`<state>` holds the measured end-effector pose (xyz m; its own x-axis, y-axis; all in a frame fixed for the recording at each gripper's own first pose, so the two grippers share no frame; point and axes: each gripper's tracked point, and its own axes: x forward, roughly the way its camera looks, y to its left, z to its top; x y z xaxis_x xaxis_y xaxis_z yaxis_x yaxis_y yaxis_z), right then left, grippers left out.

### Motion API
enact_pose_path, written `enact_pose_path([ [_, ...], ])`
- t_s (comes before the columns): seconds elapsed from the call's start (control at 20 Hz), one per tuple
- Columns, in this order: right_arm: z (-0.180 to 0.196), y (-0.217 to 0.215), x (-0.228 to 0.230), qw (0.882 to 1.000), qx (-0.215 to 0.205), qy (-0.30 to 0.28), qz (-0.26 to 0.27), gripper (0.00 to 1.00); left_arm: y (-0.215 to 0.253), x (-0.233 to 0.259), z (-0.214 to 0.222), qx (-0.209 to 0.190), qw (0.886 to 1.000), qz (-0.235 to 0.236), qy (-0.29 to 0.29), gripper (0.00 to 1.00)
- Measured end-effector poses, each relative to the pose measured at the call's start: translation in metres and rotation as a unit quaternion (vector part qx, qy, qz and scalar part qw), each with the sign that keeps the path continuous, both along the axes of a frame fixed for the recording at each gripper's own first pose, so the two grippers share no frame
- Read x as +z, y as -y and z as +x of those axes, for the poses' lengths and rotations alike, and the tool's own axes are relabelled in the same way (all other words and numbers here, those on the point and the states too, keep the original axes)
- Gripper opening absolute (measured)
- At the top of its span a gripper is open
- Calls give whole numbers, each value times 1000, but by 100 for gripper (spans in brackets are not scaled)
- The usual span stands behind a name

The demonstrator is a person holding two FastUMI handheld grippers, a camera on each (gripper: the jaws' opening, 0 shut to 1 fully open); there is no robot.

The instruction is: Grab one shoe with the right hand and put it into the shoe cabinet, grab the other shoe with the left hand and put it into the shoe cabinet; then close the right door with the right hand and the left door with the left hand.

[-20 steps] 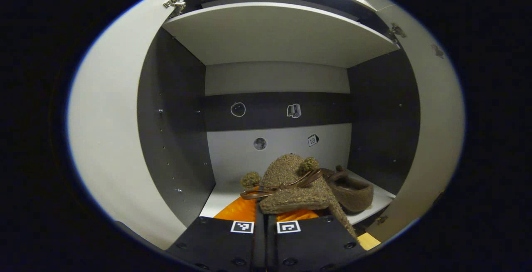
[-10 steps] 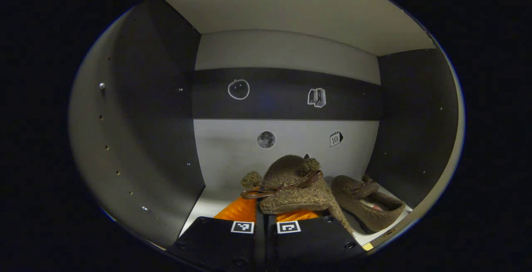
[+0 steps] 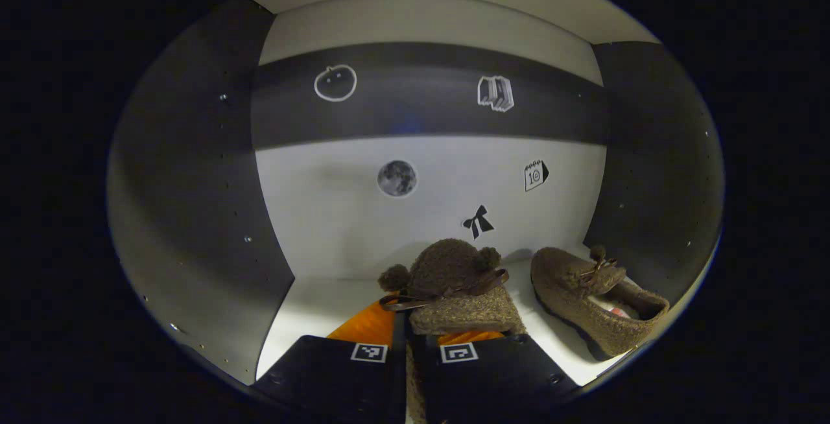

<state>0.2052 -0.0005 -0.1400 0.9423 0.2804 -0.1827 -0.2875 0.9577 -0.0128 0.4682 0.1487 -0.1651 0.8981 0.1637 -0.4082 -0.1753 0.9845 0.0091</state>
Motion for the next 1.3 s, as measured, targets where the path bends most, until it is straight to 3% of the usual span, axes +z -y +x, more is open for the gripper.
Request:
enact_pose_path([
  [0.1,4,0,-2,1000,1,-4,4,98,-2,-4,1,-1,1000,-3,-3,19],
  [0.15,5,-1,-3,1000,2,-6,6,98,-5,-4,1,2,1000,4,-7,29],
  [0.2,6,-1,-3,1000,2,-5,7,98,-7,-6,0,1,1000,10,-12,28],
  [0.3,10,0,-3,1000,2,-2,7,98,-8,-12,1,-3,1000,17,-23,44],
  [0.5,15,-2,-3,1000,4,-3,14,98,-19,-8,-5,3,999,45,-29,94],
  [0.75,17,-6,-1,1000,11,-1,15,98,-23,-8,-20,2,998,41,-39,100],
  [0.95,14,-11,4,1000,18,2,23,98,-23,2,-42,1,998,48,-37,96],
  [1.3,-4,-21,22,999,15,23,19,98,8,58,-108,-16,999,35,37,97],
])
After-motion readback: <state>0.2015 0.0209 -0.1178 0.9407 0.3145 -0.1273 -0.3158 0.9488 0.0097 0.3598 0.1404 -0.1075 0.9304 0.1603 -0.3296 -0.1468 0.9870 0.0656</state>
